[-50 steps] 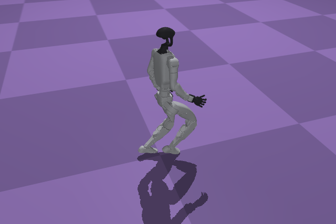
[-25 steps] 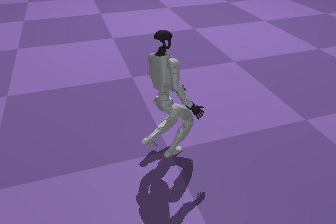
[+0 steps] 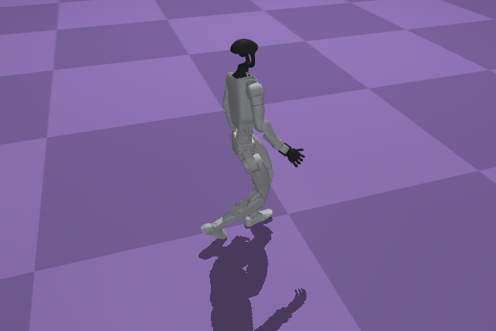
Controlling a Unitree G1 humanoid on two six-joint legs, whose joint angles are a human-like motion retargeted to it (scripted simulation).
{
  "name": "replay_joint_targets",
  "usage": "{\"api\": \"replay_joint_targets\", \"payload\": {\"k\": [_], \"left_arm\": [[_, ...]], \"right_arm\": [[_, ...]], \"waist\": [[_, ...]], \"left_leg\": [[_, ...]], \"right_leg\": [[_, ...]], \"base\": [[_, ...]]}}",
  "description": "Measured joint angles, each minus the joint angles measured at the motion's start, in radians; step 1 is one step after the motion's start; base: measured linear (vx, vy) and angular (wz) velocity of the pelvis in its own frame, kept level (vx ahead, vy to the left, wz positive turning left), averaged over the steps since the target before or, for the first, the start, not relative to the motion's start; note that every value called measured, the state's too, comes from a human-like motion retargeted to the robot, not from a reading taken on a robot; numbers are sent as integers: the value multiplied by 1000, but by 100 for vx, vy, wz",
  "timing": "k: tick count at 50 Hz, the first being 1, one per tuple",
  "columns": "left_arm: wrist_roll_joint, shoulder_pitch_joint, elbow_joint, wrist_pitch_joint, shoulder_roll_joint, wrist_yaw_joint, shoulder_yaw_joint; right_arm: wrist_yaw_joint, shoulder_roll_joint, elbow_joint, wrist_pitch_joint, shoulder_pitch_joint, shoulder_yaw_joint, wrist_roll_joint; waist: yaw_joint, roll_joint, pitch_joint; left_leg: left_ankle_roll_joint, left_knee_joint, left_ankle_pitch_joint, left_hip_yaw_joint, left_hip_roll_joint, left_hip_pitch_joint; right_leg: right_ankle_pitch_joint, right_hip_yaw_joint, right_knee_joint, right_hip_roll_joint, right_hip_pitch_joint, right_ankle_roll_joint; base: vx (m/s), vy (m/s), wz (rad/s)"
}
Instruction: Run
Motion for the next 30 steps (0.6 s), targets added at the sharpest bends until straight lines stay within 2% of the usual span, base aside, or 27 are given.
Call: {"api": "replay_joint_targets", "payload": {"k": [3,5,7,11,16,20,22,25,27,30], "left_arm": [[5,-23,20,9,-17,-19,-18],[12,-65,32,13,-29,-24,-35],[23,-110,35,10,-42,-19,-50],[39,-209,-2,-4,-53,-6,-70],[40,-301,-119,-36,-21,21,-76],[14,-316,-172,-57,-3,52,-58],[-5,-315,-174,-57,-1,62,-47],[-31,-326,-159,-49,4,76,-31],[-41,-340,-135,-37,2,78,-21],[-48,-350,-77,-16,-5,76,-10]], "right_arm": [[-7,-12,-18,-4,-38,4,-6],[-14,-21,-18,-4,-75,5,-16],[-20,-23,0,-1,-95,12,-23],[-29,-26,62,12,-86,36,-34],[-16,-35,94,19,-5,46,-59],[-18,-23,83,15,72,44,-71],[-22,-11,84,14,95,41,-64],[-26,5,88,12,99,35,-42],[-22,21,89,12,84,28,-20],[-2,48,85,18,50,22,4]], "waist": [[-7,31,14],[-14,75,28],[-17,123,47],[-10,198,68],[17,268,69],[19,306,48],[2,309,42],[-38,267,52],[-70,184,68],[-110,58,82]], "left_leg": [[-27,24,-26,-13,30,-98],[-50,67,-45,-23,87,-172],[-72,178,-52,-28,171,-238],[-78,504,-60,-53,325,-269],[-118,785,-14,-153,410,-79],[-211,723,34,-228,372,185],[-226,577,0,-246,338,317],[-175,297,-146,-245,264,467],[-111,115,-215,-222,163,508],[-38,-95,-224,-193,18,523]], "right_leg": [[-209,-20,-72,1,-10,-79],[-318,-51,-96,28,-61,-147],[-355,-83,-90,69,-131,-201],[-344,-126,-73,136,-240,-257],[-205,-145,-193,239,-298,-267],[-90,-158,-290,313,-338,-251],[-51,-166,-311,323,-362,-234],[-37,-162,-295,284,-411,-194],[-59,-121,-231,203,-473,-154],[-73,-43,-121,87,-572,-97]], "base": [[-74,5,-41],[-78,-2,-45],[-80,-5,-50],[-69,-8,-46],[-58,-7,-59],[-52,-4,-69],[-49,-3,-36],[-47,-2,0],[-51,1,29],[-50,3,25]]}}
